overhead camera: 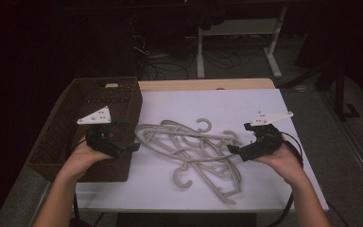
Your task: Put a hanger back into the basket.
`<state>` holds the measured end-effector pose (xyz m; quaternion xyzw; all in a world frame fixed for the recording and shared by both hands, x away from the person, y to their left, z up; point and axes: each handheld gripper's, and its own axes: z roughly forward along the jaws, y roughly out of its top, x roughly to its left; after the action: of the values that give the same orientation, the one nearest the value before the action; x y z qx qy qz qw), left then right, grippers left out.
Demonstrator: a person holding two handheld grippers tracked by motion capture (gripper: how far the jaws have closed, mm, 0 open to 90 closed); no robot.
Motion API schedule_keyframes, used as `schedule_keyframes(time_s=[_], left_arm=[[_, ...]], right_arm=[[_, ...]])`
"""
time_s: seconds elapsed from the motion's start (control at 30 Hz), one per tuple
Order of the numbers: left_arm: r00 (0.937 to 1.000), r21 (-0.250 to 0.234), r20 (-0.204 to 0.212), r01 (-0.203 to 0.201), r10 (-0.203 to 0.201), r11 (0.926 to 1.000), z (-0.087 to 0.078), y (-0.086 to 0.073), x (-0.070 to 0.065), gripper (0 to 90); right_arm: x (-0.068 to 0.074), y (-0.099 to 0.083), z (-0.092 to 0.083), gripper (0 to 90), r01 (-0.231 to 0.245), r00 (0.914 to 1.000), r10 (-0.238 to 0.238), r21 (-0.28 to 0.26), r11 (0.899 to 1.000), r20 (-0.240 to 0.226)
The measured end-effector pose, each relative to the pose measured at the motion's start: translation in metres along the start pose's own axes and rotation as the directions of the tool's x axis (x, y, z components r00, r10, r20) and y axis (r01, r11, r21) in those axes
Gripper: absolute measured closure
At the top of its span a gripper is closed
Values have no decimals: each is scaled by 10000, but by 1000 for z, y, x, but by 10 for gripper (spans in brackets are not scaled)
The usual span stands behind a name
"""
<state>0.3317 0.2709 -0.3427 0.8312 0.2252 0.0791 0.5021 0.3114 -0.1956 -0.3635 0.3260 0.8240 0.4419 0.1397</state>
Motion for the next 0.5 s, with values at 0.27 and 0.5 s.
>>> schedule_keyframes(time_s=[0.27,0.5], left_arm=[[10000,26,67,10,-10,10000,6,11,-2,0],[9998,108,215,-60,57,9999,22,24,-12,21]], right_arm=[[-4,-14,1,0,-252,9996,257,469,9986,-82],[-4,-23,-1,0,-425,9990,431,507,9978,-101]])
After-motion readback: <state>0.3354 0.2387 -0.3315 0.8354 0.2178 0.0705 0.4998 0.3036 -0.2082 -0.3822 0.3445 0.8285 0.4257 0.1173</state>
